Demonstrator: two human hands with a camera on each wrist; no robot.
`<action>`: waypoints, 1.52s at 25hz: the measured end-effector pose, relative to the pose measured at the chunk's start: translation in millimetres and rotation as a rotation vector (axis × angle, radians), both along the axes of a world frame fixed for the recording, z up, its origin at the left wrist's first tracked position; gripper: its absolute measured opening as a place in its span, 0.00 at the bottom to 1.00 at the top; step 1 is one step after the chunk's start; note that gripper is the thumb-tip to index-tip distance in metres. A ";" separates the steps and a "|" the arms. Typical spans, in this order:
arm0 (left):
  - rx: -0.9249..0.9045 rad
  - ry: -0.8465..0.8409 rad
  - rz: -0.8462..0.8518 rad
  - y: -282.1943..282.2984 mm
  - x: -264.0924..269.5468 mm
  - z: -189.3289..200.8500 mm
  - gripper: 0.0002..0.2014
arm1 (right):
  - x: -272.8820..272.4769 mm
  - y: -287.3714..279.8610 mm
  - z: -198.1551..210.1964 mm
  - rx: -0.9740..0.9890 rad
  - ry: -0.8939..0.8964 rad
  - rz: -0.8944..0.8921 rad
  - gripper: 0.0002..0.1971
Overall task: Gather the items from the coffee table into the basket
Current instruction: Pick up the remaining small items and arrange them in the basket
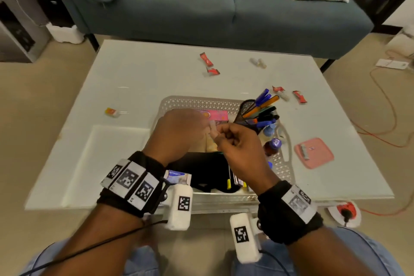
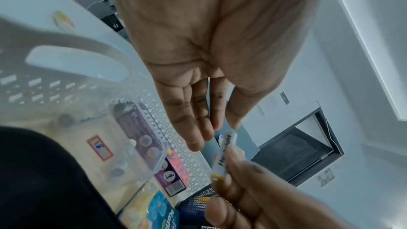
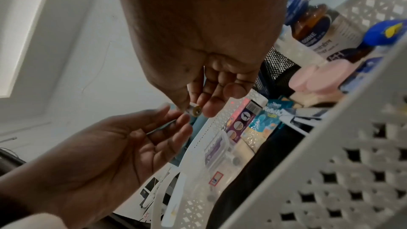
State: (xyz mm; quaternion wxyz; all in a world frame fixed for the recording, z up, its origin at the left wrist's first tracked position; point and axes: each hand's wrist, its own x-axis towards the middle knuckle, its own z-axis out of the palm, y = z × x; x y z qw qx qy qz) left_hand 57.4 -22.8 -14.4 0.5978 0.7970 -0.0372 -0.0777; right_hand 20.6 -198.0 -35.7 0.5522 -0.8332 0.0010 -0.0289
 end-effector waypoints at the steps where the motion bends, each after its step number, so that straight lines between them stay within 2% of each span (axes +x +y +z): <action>1: -0.026 0.000 0.007 -1.5 0.8 -0.4 0.05 | 0.7 2.6 -2.9 0.010 0.011 0.025 0.08; 6: 0.021 -0.039 0.044 -3.8 0.3 -4.6 0.06 | 3.7 7.4 1.6 0.038 -0.012 0.091 0.06; 8: 0.042 -0.024 0.094 5.3 5.3 -7.5 0.07 | 7.3 4.8 1.2 0.028 0.007 0.059 0.02; 10: 0.213 -0.041 0.175 17.8 12.4 -11.0 0.09 | 13.0 -0.8 3.3 0.033 0.006 0.032 0.04; 13: 0.488 -0.004 0.223 21.0 22.6 -12.0 0.06 | 18.1 -12.5 13.4 0.010 -0.060 0.014 0.03; 18: 0.661 0.106 0.212 -4.5 50.5 -15.0 0.04 | 17.2 -31.6 14.6 -0.051 -0.082 -0.014 0.04; 21: 0.716 0.233 0.181 -12.5 64.6 -24.6 0.11 | 17.6 -30.6 16.7 -0.056 -0.106 0.001 0.04; 23: 0.780 0.280 0.134 -13.5 67.2 -28.1 0.14 | 18.9 -26.5 18.0 -0.058 -0.128 0.016 0.03; 25: 0.798 0.270 0.106 -12.3 61.1 -20.2 0.13 | 18.9 -23.8 17.7 -0.065 -0.133 0.027 0.03; 28: 0.820 0.070 0.041 -11.6 28.6 -1.0 0.10 | 19.6 -24.6 16.9 -0.074 -0.129 0.034 0.02; 30: 0.733 -0.035 -0.066 -19.3 -9.5 11.0 0.07 | 21.2 -26.4 20.4 -0.058 -0.131 0.031 0.02; 33: 0.607 -0.046 -0.250 -38.8 -50.6 12.8 0.08 | 24.4 -32.7 34.5 -0.022 -0.165 0.026 0.01; 36: 0.578 -0.011 -0.494 -52.4 -61.8 6.9 0.09 | 29.3 -51.4 59.2 -0.065 -0.234 -0.005 0.01; 38: 0.552 0.034 -0.589 -54.9 -61.7 1.2 0.09 | 36.1 -78.4 78.2 -0.102 -0.288 -0.083 0.03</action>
